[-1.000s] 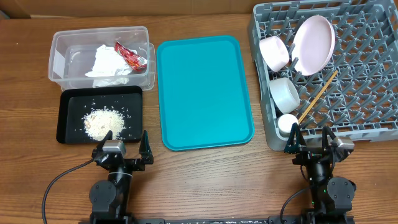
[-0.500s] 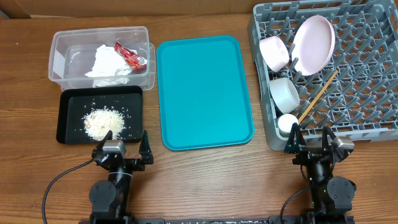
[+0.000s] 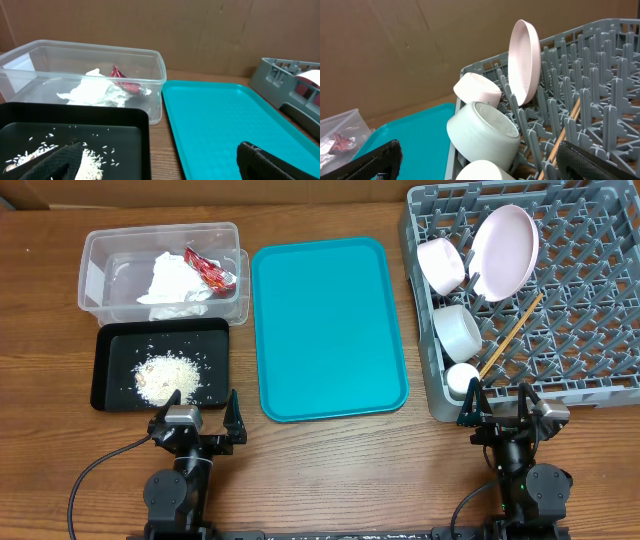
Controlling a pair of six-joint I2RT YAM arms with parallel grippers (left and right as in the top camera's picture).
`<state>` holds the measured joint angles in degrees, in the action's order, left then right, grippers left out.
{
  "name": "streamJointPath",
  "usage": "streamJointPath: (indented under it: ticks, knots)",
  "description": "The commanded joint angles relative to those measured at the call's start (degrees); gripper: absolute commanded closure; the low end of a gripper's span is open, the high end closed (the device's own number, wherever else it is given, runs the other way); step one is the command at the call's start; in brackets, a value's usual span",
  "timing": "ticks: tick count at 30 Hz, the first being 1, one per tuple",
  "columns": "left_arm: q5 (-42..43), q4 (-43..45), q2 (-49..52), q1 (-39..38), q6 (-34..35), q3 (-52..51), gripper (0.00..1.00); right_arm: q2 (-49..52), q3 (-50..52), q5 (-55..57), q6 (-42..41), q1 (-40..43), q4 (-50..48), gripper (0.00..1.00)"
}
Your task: Sort waste into correct bins and load items into the dishwasher
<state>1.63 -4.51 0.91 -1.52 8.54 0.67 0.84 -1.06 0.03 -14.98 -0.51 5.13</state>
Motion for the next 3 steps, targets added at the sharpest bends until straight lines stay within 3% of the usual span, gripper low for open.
streamJointPath:
  ticks: [1,3]
  knots:
    - [-0.55,0.07,-0.66,-0.37,-1.27,-0.39,0.0,-0.68,0.61,0.28,0.02,-0.28,-0.42,0.0]
    - [-0.55,0.07,-0.66,-0.37,-1.27,-0.39,0.0,-0.68,0.61,0.28,0.02,-0.28,-0.42,0.0]
